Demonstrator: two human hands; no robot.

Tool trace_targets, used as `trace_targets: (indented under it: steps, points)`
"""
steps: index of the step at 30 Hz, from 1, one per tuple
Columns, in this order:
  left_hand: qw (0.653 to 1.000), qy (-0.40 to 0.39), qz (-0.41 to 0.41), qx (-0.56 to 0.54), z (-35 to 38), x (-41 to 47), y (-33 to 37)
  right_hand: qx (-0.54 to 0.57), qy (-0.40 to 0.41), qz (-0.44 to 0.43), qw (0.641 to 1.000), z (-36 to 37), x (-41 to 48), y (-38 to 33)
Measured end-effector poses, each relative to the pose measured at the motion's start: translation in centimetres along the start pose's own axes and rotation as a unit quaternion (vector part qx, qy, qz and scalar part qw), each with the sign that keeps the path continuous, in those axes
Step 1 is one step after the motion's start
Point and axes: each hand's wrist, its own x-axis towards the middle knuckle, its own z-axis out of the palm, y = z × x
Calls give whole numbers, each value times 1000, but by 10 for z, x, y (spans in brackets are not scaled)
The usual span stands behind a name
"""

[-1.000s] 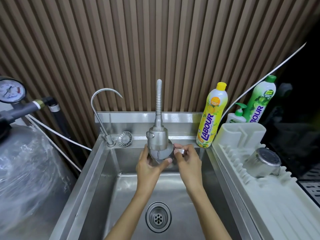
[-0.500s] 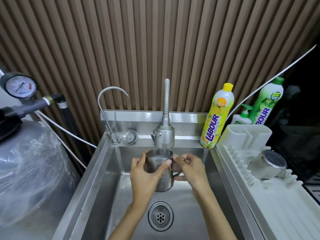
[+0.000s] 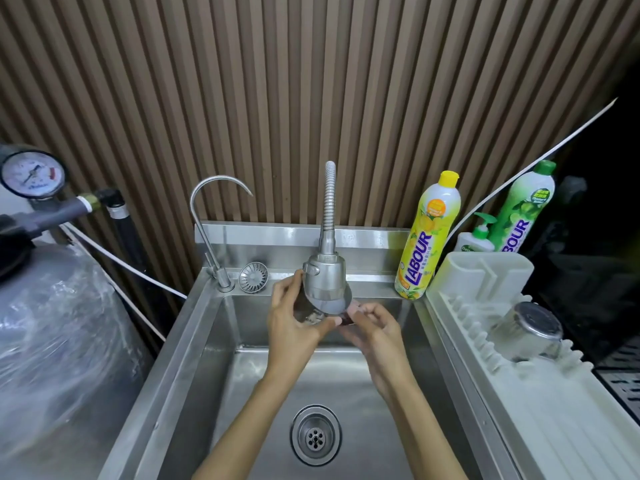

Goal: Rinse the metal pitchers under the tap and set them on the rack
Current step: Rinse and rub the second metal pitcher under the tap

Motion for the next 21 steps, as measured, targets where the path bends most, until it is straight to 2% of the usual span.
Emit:
trace_targets:
  steps: [3,6,8,11,13,16,18,21]
  points:
    - [993,59,-7,99,-8,-4,4,-26,-7,39,999,4,-3,4]
    - [988,85,-37,122,-10,-14,-1,-104,8,54,993,5,-8,-2]
    - [990,71,-59,104,-10,-22,-5,-176,44,39,983,4,-10,-9]
    - [995,28,-95,29,-6,-27,-14,-318,99,-45,942,2,-13,-16]
    - [992,-10,-117,-44,-2,-25,-20,-357,116,-96,922,2,-14,-19]
    - [981,-51,-120,-143,2,-19,-20,-305,89,-119,940,1,-12,-20]
    - [985,-37,-83,-144,3,-12,-17,-222,52,-101,968,-1,-5,-15]
    - [997,-14,-17,-70,-4,-5,-7,-49,-2,-31,998,-1,3,-1]
